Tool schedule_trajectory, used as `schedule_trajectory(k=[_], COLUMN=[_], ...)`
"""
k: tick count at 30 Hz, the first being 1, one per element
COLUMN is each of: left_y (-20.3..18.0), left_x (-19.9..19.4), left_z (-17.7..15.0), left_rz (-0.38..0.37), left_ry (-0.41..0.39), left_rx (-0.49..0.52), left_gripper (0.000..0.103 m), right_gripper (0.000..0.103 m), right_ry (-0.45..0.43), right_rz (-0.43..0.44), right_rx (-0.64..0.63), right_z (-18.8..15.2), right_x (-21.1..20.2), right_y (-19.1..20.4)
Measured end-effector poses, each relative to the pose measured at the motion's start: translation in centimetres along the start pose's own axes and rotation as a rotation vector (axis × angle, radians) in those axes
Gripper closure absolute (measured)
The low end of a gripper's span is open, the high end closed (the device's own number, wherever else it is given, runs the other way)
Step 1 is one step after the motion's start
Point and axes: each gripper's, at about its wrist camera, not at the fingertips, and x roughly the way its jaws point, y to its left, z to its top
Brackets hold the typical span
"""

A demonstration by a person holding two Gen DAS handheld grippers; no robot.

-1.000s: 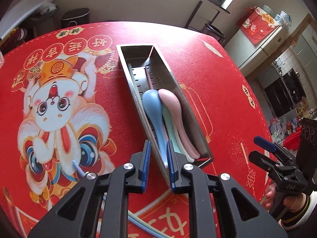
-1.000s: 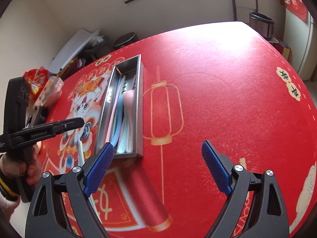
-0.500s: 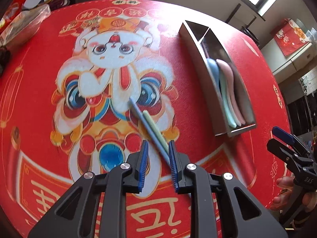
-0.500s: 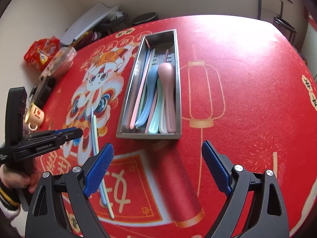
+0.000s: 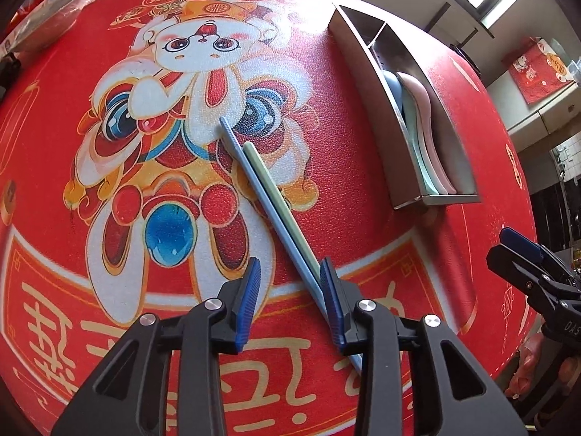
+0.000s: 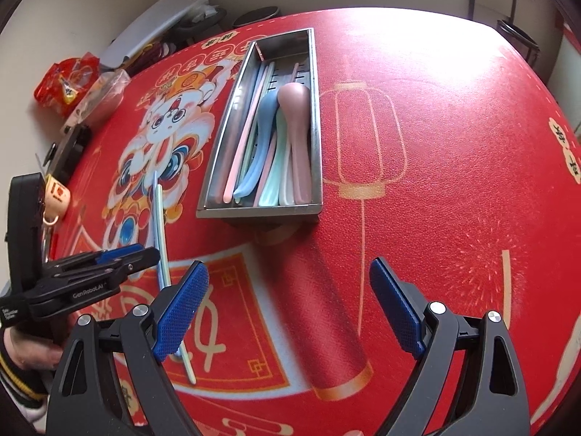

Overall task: Organize utensils
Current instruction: 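Reach the left gripper to the blue chopstick and close on it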

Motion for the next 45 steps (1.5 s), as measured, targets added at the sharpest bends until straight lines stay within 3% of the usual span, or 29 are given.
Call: schedule_trajectory(k=[6,8,9,18,21,23,25,36,43,45], left_y=[-1.3,-1.8,-1.8,-2.8,-2.1,-1.9,-1.7,-2.1,-1.9,-1.7], left_x=[0.1,0.3,0.3,0.8,0.4,0.1,0.0,0.6,0.4,0.2], left_z=[-0.4,-0.6,-0.6,-0.7,-0.9,-1.0,-1.2,0.0,-0.9,-1.1], left_rz=[0.091,0.151,0.167,0.237,0.237,0.232,0.218,0.208,0.192,0.186], left_ry=[-0.013,-0.022,-0.022,-0.013,-0.016,-0.025,-0.030,-0.069,-0.118,-0.119], left_rx=[0.045,0.057,0.056,0.101,0.098,0.113,0.133,0.168,0.198,0.188], left_gripper=[0.068,0.053,0.051,0.048,0.054,0.074,0.080,0.080,0.080,0.086], right_gripper=[0.016,0.016,0.016,0.016,0.016,0.016,0.016,0.016,0.016,0.016], right_ry=[-0.016,-0.017,-0.017,-0.029,-0.034,-0.030,-0.022,0.028,0.078,0.086], right_rz=[-0.003,-0.002,-0.002,-0.013,-0.022,-0.019,-0.017,0.009,0.006,0.026], right_rx=[0.030,0.035,0.037,0.058,0.062,0.060,0.054,0.045,0.075,0.064], right_z=[-0.1,-0.2,-0.3,-0.5,-0.6,-0.8,-0.9,-1.6,-2.3,-2.3], right_x=[-0.6,-0.7,-0.7,-1.3,-1.4,-1.4,-1.2,-0.1,0.8,0.8], right_y=[-1.0,-1.2,-1.2,-2.1,-2.2,-2.3,-2.1,-0.5,-0.3,0.0])
